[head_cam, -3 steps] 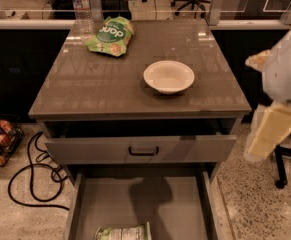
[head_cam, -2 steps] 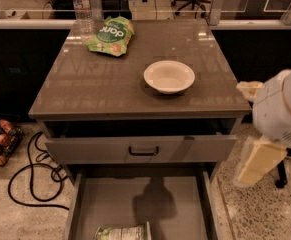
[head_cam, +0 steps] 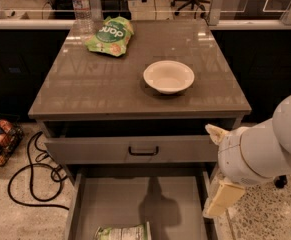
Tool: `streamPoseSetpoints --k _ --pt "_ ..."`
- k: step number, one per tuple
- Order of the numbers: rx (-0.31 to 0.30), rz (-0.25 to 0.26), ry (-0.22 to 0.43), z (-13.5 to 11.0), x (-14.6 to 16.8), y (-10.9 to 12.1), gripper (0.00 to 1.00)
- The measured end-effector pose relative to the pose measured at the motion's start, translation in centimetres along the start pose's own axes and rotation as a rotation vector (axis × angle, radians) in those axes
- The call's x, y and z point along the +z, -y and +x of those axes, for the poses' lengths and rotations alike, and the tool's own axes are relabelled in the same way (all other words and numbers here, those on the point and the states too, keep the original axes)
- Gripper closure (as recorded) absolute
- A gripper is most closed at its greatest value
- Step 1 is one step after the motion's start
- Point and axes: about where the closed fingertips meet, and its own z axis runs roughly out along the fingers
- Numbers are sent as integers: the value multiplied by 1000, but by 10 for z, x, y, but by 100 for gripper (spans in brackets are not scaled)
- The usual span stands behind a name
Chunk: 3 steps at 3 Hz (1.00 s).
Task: Pick green jalapeno chip bag from middle drawer and place on counter
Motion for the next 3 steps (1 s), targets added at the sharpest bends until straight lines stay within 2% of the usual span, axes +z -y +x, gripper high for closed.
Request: streamPoseSetpoints --k 1,2,3 --pt "0 0 0 0 0 0 0" --pt "-3 -4 23 -3 18 -2 0" --pt "-11 -53 43 -11 76 -14 0"
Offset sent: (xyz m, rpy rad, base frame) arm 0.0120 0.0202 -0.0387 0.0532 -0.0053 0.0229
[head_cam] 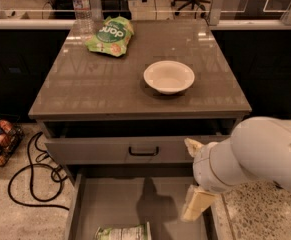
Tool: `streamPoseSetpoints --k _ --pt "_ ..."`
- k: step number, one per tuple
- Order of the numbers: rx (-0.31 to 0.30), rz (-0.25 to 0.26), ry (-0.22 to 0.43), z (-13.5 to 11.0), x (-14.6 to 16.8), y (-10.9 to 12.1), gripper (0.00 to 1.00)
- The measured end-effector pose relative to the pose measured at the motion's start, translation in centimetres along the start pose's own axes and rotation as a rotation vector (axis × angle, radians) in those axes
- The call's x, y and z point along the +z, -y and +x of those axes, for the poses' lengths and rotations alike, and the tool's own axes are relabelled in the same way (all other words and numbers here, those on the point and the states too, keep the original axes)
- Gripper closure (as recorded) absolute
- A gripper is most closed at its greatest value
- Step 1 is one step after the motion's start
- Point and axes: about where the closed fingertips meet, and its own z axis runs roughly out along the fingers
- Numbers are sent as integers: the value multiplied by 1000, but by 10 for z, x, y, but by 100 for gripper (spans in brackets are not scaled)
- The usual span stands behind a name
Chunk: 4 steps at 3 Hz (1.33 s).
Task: Pick green jalapeno chip bag from middle drawer and place on counter
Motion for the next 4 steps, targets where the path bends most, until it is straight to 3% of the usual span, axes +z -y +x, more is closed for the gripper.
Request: streamPoseSetpoints --k 1,3,4 --pt "-48 -14 9 -2 55 -17 0" --pt "-144 -38 6 0 115 -51 0" --pt "-170 -58 33 -13 145 -62 0"
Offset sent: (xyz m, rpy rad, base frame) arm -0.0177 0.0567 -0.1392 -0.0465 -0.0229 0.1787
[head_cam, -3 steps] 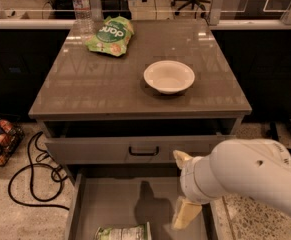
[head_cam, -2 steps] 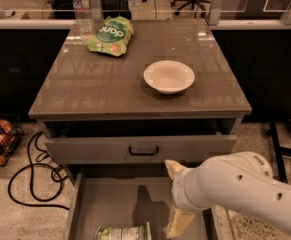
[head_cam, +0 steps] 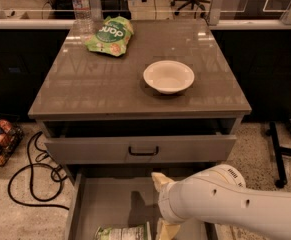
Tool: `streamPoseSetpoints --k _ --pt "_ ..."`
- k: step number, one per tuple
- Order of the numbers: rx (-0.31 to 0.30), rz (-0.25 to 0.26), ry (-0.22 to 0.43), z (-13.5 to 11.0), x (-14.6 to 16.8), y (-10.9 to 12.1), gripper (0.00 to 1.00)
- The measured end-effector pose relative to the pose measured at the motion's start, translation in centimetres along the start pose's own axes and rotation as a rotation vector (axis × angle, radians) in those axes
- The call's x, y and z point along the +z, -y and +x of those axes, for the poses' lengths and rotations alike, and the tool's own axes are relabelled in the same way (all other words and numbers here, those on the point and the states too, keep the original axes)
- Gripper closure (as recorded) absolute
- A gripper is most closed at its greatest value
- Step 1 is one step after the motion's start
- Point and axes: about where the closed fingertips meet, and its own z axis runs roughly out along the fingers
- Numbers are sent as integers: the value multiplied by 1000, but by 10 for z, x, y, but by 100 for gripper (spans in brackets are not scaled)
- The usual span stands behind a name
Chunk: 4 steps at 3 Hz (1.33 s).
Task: Pick green jalapeno chip bag from middle drawer and place on counter
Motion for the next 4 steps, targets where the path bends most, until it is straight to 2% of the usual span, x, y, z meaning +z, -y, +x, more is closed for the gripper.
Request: streamPoseSetpoints --k 1,2,3,4 --pt "0 0 0 0 0 0 0" --pt "14 -9 22 -1 18 1 0" --pt "29 -37 70 -2 58 -4 0" --pt "25 -65 75 -1 86 -15 0"
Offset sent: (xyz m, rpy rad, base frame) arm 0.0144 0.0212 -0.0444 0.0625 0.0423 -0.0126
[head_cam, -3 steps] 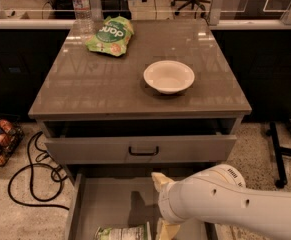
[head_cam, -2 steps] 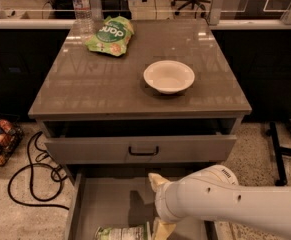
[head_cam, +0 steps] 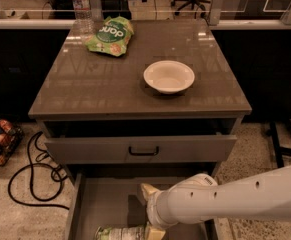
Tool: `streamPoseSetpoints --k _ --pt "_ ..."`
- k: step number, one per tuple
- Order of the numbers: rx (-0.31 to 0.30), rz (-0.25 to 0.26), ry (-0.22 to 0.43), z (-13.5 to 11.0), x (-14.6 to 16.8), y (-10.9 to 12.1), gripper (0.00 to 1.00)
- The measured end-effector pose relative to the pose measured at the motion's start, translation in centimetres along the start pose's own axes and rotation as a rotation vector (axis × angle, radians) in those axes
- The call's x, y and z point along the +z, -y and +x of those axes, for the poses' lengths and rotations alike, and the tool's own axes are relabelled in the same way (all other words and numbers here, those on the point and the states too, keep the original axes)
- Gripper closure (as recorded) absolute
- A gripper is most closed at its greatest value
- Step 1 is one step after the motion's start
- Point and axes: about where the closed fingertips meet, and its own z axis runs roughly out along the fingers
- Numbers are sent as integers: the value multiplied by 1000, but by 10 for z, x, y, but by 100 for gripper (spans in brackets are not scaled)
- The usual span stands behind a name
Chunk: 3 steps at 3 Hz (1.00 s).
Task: Pick green jalapeno chip bag from middle drawer and place on counter
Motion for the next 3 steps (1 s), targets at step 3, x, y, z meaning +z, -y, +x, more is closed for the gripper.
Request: streamPoseSetpoints --k 3 --pt "-83 -65 -31 -1 49 -18 0"
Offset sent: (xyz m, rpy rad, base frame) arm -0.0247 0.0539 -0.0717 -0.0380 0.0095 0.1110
